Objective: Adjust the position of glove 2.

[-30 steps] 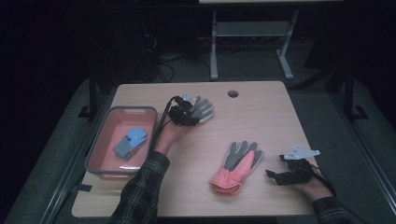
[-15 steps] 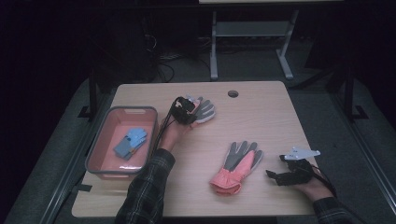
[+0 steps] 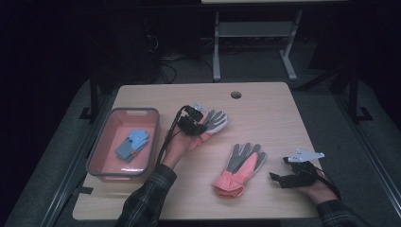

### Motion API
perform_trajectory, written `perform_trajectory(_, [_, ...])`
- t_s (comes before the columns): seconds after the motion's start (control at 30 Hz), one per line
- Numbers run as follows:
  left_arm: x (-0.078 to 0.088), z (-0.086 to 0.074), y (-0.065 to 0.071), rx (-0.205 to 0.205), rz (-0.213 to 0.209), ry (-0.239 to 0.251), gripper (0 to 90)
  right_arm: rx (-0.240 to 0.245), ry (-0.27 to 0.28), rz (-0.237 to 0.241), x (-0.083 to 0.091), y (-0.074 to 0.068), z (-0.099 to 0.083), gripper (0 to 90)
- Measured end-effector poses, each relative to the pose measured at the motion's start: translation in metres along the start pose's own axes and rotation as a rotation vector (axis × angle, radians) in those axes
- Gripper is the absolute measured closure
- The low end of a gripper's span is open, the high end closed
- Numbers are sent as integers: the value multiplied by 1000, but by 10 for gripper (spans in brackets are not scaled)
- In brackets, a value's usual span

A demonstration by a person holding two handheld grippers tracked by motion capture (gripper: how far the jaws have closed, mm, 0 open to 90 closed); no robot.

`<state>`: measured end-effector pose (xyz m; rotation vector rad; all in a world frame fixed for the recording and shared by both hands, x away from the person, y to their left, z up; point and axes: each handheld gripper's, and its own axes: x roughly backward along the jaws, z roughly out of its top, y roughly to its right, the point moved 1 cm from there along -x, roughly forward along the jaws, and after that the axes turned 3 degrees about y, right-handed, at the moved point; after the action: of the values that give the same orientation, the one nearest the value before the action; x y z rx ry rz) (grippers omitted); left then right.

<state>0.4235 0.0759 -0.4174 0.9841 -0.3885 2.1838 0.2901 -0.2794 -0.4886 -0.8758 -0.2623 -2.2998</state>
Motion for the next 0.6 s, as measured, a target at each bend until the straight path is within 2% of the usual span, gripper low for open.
perform_trajectory(0.1, [1, -7, 16, 7, -28, 8, 872, 1, 1, 0, 0, 0, 0, 138])
perform_trajectory(0.2, [3, -12, 32, -11, -43, 12, 864, 0, 0, 0, 0, 0, 0, 137])
perform_trajectory(0.27, [5, -13, 38, -36, -45, 0, 855, -1, 0, -1, 0, 0, 0, 138])
perform_trajectory(0.33, [6, -14, 43, -42, -55, 5, 834, 0, 0, -1, 0, 0, 0, 138])
perform_trajectory(0.4, [8, -15, 45, -46, -76, 9, 784, 1, 0, -1, 0, 0, 0, 138])
perform_trajectory(0.47, [14, -13, 44, -51, -85, 37, 740, 2, 1, -1, 0, 0, 0, 138])
perform_trajectory(0.53, [23, -9, 41, -61, -82, 59, 688, 2, 1, -1, 0, 0, 0, 138])
perform_trajectory(0.6, [31, -5, 35, -81, -56, 80, 687, 0, 0, -1, 0, 0, 0, 138])
